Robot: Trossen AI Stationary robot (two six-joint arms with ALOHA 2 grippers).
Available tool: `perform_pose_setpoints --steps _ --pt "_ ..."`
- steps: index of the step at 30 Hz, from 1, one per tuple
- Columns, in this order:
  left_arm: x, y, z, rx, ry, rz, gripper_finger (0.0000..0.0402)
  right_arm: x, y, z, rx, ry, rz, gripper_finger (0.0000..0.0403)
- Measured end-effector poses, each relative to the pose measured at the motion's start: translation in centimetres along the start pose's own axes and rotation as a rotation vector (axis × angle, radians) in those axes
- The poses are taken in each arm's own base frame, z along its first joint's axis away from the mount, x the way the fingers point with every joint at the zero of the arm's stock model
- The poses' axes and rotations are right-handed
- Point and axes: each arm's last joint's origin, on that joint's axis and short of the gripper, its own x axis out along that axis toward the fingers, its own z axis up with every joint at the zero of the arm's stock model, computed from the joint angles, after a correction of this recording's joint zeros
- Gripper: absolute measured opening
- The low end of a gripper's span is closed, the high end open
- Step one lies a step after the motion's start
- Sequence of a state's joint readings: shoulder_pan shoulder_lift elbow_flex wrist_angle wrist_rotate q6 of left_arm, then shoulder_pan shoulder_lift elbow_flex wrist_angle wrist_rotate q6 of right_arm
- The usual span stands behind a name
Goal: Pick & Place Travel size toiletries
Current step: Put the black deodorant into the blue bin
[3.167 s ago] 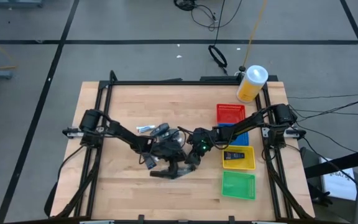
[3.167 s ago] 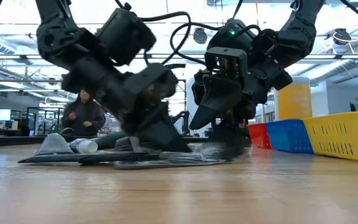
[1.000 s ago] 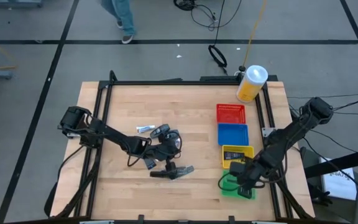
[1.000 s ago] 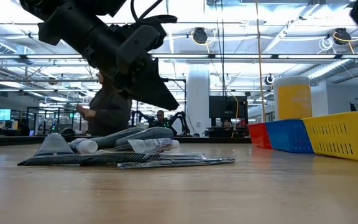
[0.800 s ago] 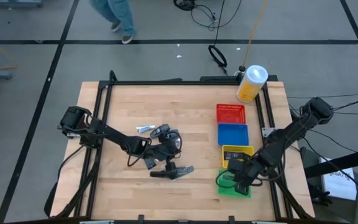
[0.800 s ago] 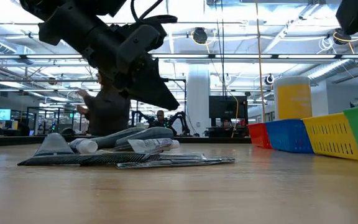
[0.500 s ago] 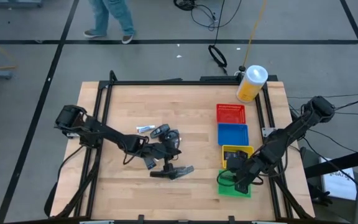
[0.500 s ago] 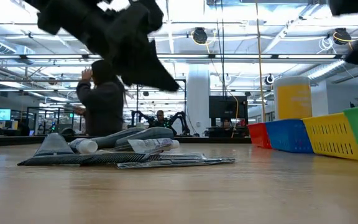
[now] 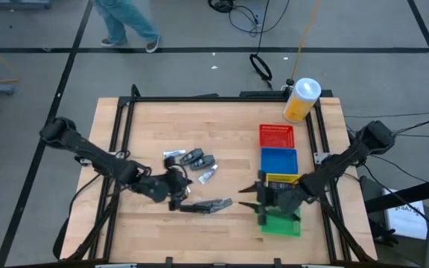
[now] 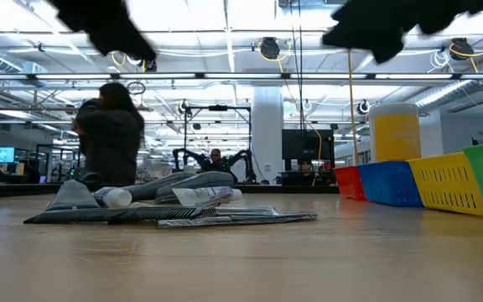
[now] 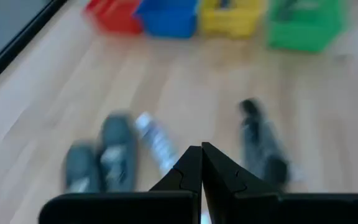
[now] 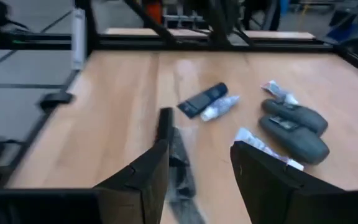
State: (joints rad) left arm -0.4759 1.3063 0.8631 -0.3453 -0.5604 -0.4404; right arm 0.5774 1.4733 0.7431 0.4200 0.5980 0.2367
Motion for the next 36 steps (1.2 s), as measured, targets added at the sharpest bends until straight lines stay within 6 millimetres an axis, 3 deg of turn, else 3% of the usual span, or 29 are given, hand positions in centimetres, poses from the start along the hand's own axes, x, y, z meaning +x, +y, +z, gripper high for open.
perform_pose_setpoints --steps 5,10,16,20,28,36 --pt "0.4 2.3 -1.4 -0.114 0.172 0.154 0.0029 3.4 -0.6 -2.2 0.056 0.031 0.039 0.0186" --pt "3.2 5.7 -1.5 -0.215 0.308 0.214 0.0125 5.4 -1.2 -4.3 0.105 0.092 0.057 0.0222" --pt "6.8 9.8 -1.4 -0.208 0.381 0.286 0.025 5.2 -1.6 -4.8 0.093 0.16 0.023 0.0244" --pt "9.2 11.7 -1.7 -0.203 0.429 0.227 0.0287 4.6 -1.6 -4.4 0.079 0.147 -0.01 0.0239" --pt "13.3 13.5 -3.3 -0.237 0.477 0.143 0.0262 4.1 -1.8 -5.4 0.059 0.162 -0.034 0.0231" --pt "15.0 13.7 -4.0 -0.179 0.473 0.145 0.0196 3.7 -2.2 -6.3 0.064 0.171 -0.038 0.0227"
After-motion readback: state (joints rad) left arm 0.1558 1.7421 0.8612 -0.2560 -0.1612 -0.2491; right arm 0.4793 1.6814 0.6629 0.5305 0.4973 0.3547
